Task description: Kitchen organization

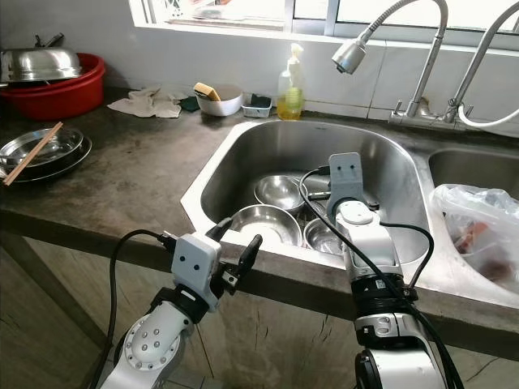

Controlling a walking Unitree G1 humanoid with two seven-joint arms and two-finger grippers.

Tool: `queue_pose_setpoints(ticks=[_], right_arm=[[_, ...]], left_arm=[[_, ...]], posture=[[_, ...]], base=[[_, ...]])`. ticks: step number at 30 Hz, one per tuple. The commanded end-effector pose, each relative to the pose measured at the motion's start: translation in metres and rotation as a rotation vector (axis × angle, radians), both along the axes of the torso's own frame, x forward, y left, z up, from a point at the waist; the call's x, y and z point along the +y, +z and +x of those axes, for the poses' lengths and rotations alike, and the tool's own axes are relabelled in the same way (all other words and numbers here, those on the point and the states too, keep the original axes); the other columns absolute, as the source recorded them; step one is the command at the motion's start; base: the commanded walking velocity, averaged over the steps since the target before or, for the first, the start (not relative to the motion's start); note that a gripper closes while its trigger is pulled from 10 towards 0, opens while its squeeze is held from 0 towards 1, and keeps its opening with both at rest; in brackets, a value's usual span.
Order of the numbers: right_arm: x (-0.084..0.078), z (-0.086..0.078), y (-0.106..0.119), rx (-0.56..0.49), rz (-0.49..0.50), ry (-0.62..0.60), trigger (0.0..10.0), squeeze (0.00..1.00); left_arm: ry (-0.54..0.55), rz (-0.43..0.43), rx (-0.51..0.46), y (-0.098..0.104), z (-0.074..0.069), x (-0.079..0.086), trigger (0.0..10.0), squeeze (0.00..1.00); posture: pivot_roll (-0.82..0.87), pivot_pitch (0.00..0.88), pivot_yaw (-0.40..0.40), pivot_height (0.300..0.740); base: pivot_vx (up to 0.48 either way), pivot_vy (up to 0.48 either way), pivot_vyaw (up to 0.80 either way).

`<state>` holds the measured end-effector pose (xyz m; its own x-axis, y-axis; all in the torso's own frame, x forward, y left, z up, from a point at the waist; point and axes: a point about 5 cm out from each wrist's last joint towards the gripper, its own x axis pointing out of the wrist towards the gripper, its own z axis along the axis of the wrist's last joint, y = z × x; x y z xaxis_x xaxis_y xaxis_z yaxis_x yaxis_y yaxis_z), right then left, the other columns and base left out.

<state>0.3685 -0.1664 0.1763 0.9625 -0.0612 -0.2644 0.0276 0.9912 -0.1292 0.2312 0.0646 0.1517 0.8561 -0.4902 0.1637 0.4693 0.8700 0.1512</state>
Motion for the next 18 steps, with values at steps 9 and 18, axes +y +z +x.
queue_pose_setpoints(ticks=[9,18], right_arm=[[0.005,-0.003,0.011,-0.087,0.021,0.011,10.0,1.00],[0.014,-0.031,0.050,-0.429,0.085,0.025,10.0,0.00]], left_arm=[[0.001,0.018,0.002,0.001,-0.001,0.003,10.0,0.00],[0.012,0.021,-0.011,0.002,0.004,0.005,10.0,0.00]], posture=[[0.03,0.045,-0.055,0.740],[0.03,0.029,-0.047,0.740]], base=[[0.000,0.000,0.00],[0.000,0.000,0.00]])
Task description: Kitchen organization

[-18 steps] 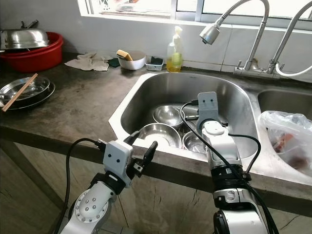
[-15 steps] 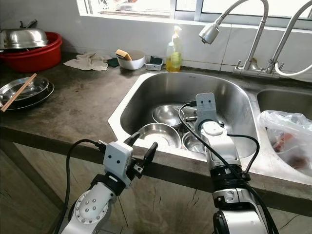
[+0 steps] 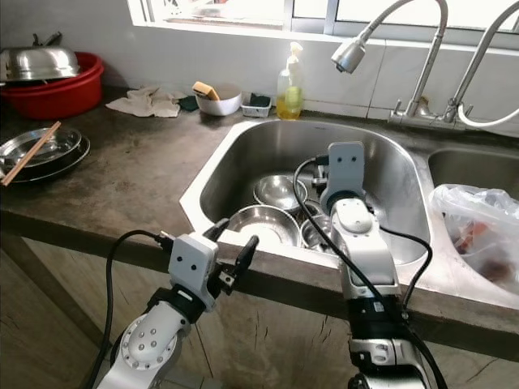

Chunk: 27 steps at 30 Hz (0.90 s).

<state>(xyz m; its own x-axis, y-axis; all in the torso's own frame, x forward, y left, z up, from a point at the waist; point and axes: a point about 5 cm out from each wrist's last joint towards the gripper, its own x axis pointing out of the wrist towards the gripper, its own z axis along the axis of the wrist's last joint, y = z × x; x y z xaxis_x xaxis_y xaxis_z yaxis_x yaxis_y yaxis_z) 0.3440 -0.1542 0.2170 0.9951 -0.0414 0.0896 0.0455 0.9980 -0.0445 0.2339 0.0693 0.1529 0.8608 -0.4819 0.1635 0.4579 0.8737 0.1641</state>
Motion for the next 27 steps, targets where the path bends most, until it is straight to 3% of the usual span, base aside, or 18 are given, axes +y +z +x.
queue_pose_setpoints(ticks=[1,3,8,12,17,27], right_arm=[[0.002,-0.006,0.010,-0.068,0.013,0.011,10.0,0.00],[0.005,-0.023,0.019,-0.166,0.020,0.043,10.0,0.00],[0.003,-0.047,0.022,-0.242,0.002,0.060,10.0,0.00],[0.004,-0.056,0.016,-0.252,-0.044,0.082,10.0,0.00],[-0.002,-0.084,-0.009,-0.210,-0.020,0.118,10.0,0.00],[0.008,-0.095,-0.015,-0.200,-0.008,0.163,10.0,0.00]], left_arm=[[0.000,0.010,-0.004,0.001,0.001,0.000,10.0,0.00],[0.003,0.013,-0.011,0.002,0.004,0.000,10.0,0.00],[0.001,0.012,-0.027,0.007,0.007,-0.002,10.0,0.00],[0.002,0.014,-0.027,0.006,0.008,-0.002,10.0,0.00],[0.010,0.017,-0.023,0.004,0.005,0.003,10.0,0.00],[0.011,0.006,-0.012,0.000,0.001,0.005,10.0,0.00]], posture=[[0.03,0.029,-0.047,0.740],[0.01,0.021,-0.040,0.740],[0.00,0.007,-0.038,0.740],[0.00,0.005,-0.038,0.740],[-0.01,0.000,-0.035,0.740],[-0.01,0.000,-0.032,0.740]], base=[[0.000,0.000,0.00],[0.000,0.000,0.00],[0.000,0.000,0.00],[0.000,0.000,0.00],[0.000,0.000,0.00],[0.000,0.000,0.00]])
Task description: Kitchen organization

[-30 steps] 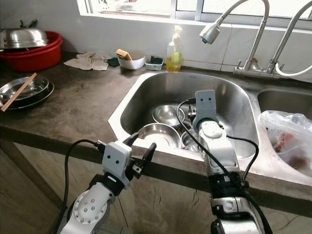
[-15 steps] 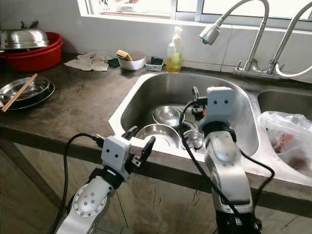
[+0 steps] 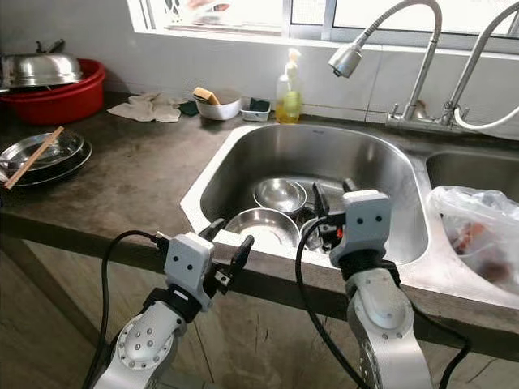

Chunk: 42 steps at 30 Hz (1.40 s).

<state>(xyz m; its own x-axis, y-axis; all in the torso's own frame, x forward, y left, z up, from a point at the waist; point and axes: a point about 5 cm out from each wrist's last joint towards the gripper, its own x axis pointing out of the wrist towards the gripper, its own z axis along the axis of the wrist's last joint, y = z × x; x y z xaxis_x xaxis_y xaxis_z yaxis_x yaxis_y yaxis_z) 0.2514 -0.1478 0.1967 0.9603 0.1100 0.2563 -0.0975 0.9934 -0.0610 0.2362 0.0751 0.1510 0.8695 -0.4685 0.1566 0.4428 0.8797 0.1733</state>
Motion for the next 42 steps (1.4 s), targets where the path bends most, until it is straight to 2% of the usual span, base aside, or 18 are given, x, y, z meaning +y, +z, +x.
queue_pose_setpoints(ticks=[1,11,42], right_arm=[[0.0017,-0.0022,0.0050,-0.030,0.008,0.011,10.0,0.00],[0.0044,-0.0004,0.0058,-0.031,0.022,0.018,10.0,0.00],[0.0109,0.0023,-0.0021,0.011,0.041,0.006,10.0,0.00]], left_arm=[[-0.006,-0.007,-0.014,0.0023,-0.0007,-0.0006,10.0,0.00],[-0.008,-0.003,-0.012,0.0013,-0.0008,-0.0005,10.0,0.00],[-0.015,-0.002,-0.007,0.0020,-0.0009,-0.0017,10.0,0.00]], posture=[[-0.01,0.000,-0.034,0.740],[0.00,0.000,-0.033,0.740],[0.00,0.000,-0.028,0.740]], base=[[0.000,0.000,0.00],[-0.107,0.000,0.00],[-0.319,0.000,0.00]])
